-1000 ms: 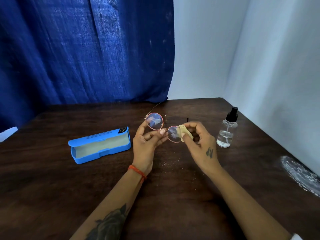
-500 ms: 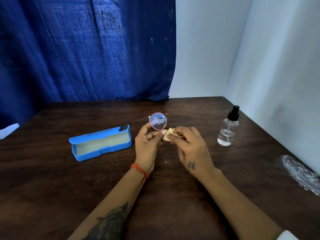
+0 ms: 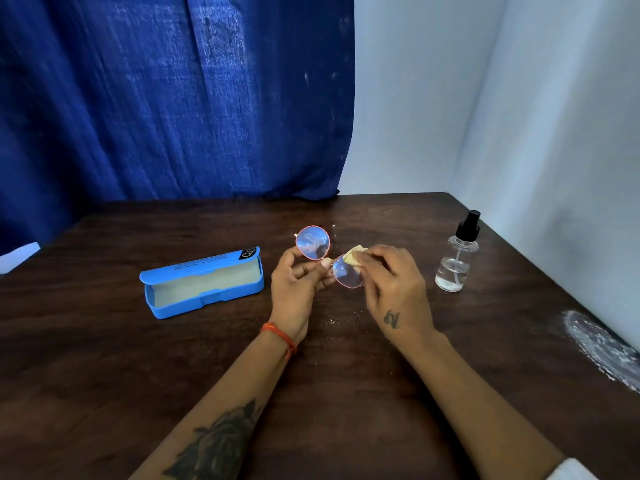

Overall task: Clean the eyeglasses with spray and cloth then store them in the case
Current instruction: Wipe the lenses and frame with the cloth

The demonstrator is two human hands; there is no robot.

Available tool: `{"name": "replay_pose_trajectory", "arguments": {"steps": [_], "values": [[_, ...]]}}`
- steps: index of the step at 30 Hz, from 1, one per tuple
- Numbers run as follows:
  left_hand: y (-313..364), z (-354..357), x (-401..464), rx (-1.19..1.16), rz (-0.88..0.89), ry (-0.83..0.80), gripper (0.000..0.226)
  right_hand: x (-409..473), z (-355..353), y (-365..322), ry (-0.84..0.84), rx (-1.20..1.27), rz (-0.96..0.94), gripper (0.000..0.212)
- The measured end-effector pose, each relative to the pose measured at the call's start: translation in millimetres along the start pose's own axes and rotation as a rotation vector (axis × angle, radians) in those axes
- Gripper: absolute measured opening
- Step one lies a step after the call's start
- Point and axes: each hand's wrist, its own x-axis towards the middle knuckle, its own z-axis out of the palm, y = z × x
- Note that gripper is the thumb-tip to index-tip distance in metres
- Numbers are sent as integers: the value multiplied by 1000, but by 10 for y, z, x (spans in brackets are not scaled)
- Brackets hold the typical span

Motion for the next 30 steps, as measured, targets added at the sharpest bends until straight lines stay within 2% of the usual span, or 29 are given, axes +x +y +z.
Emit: {"name": "replay_pose_trajectory", "arguments": {"steps": [8,13,17,23,30], "values": [[-43,-33,39,58,-13,43,25,-58,46,-105,-198,106,-149,28],[-18,-6,26,25,-6,19,20,-25,-50,-23,-68,151,-32,15],[2,-9,32,31,-9,25,19,11,-53,7,22,97,12,17],[-13,-5,12,23,-35,32,19,-2,41,-43,-54,49,-45,21],[-38,-24,36,30,-36,47,19,-24,64,-40,-161,119,-177,20]]}}
